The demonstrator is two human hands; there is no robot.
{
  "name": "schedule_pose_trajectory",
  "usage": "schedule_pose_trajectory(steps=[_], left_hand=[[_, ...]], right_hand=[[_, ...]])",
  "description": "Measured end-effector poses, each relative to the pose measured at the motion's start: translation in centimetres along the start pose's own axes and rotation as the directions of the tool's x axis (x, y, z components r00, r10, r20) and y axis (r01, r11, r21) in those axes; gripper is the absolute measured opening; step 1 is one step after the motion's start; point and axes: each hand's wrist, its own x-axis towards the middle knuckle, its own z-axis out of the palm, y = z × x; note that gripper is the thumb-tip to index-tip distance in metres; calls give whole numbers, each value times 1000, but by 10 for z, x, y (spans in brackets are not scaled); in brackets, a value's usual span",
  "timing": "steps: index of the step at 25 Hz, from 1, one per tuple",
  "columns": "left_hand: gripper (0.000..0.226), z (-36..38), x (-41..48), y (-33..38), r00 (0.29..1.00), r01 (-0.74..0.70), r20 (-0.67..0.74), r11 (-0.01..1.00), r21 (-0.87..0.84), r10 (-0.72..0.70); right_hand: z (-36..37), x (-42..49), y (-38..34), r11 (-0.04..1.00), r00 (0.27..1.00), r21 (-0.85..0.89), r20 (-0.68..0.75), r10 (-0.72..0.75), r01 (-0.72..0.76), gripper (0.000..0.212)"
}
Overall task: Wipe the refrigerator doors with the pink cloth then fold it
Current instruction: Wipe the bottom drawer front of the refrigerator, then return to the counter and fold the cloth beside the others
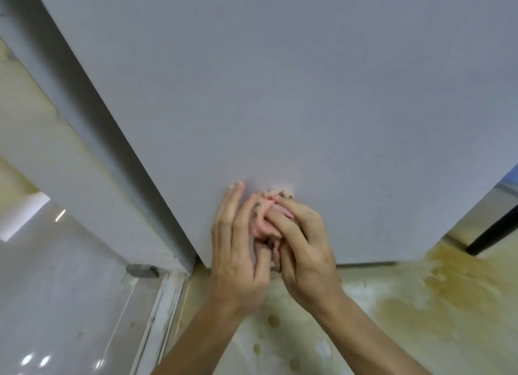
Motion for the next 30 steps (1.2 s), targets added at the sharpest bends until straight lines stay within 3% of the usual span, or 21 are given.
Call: schedule_pose_trajectory(steps=[2, 4, 6, 8, 12, 14, 16, 19, 23, 26, 30], left_hand=[[55, 8, -26, 5, 973, 225, 84, 963, -151, -214], [42, 11, -36, 8, 880, 472, 157, 857, -205, -447], [30, 7, -45, 10, 743, 664, 235, 733, -147, -626], [31, -9, -57, 14, 553, 818, 339, 574, -45, -761], [29, -70, -83, 49, 217, 924, 499, 341, 171, -839], [29, -105, -78, 85, 96, 923, 544, 280, 265, -833], [29, -142, -61, 133, 5, 938, 547, 194, 287, -837], [27, -194, -6, 206, -73, 952, 517, 95, 290, -853], [28, -256, 80, 289, -77, 954, 537, 94, 283, -840], [27, -299, 149, 345, -45, 949, 597, 153, 276, -801], [27, -348, 225, 404, -30, 930, 686, 232, 286, -727]], right_hand=[[3, -20, -9, 972, 972, 80, 101, 214, -223, 38], [6, -35, -19, 895, 885, 67, 197, 422, -442, 36], [4, -42, -32, 766, 731, -9, 291, 617, -643, 27], [-3, -44, -51, 641, 565, -114, 374, 735, -759, 16], [-38, -46, -115, 471, 274, -341, 490, 828, -813, 11], [-68, -33, -155, 377, 136, -408, 509, 850, -831, 14], [-104, -11, -199, 288, 51, -424, 488, 871, -859, 13], [-159, 48, -257, 230, 18, -408, 460, 888, -884, 13], [-235, 146, -313, 236, 38, -382, 460, 887, -894, 11], [-290, 220, -349, 223, 59, -337, 434, 899, -915, 10], [-357, 295, -395, 141, 34, -251, 387, 921, -958, 11]])
